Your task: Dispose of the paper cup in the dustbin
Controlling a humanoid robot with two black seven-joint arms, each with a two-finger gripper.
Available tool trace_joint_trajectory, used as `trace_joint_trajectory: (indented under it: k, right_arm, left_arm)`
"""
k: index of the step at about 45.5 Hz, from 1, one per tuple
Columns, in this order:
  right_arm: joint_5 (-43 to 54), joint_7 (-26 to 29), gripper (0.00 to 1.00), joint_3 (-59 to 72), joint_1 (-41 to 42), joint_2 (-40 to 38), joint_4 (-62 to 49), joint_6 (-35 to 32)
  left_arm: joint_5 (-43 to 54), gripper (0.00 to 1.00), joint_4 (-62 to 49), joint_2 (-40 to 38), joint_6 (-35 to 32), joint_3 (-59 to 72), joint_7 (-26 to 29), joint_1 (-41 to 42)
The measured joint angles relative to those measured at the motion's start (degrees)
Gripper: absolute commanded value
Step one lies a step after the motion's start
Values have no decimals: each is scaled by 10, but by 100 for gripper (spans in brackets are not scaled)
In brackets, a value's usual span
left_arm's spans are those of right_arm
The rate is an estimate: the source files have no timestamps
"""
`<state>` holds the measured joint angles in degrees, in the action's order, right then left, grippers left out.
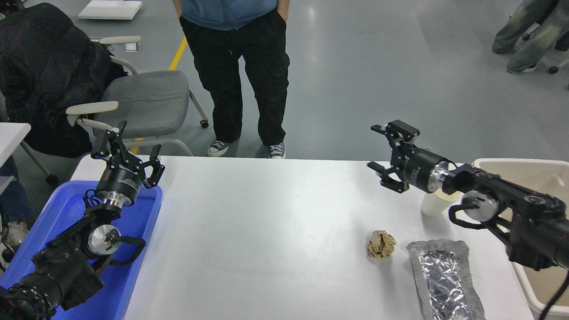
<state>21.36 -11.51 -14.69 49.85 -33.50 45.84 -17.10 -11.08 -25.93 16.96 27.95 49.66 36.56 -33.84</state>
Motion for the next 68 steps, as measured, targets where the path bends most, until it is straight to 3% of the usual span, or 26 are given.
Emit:
trace_joint_trajectory:
  k: [13, 28, 49, 68]
  right_arm:
    - [91, -5, 100, 22, 14, -62, -25, -1]
    - [197, -32, 100, 46, 26, -77, -74, 7]
    - [237, -101, 100, 195, 34, -3, -189, 85]
    - [240, -127, 100, 237, 23, 60, -260, 107]
  left_arm:
    - [0, 100, 0, 0, 0, 0, 0, 0]
    - [0, 100, 0, 0, 0, 0, 0, 0]
    - [0, 100, 0, 0, 0, 0, 0, 0]
    - [0, 100, 0, 0, 0, 0, 0, 0]
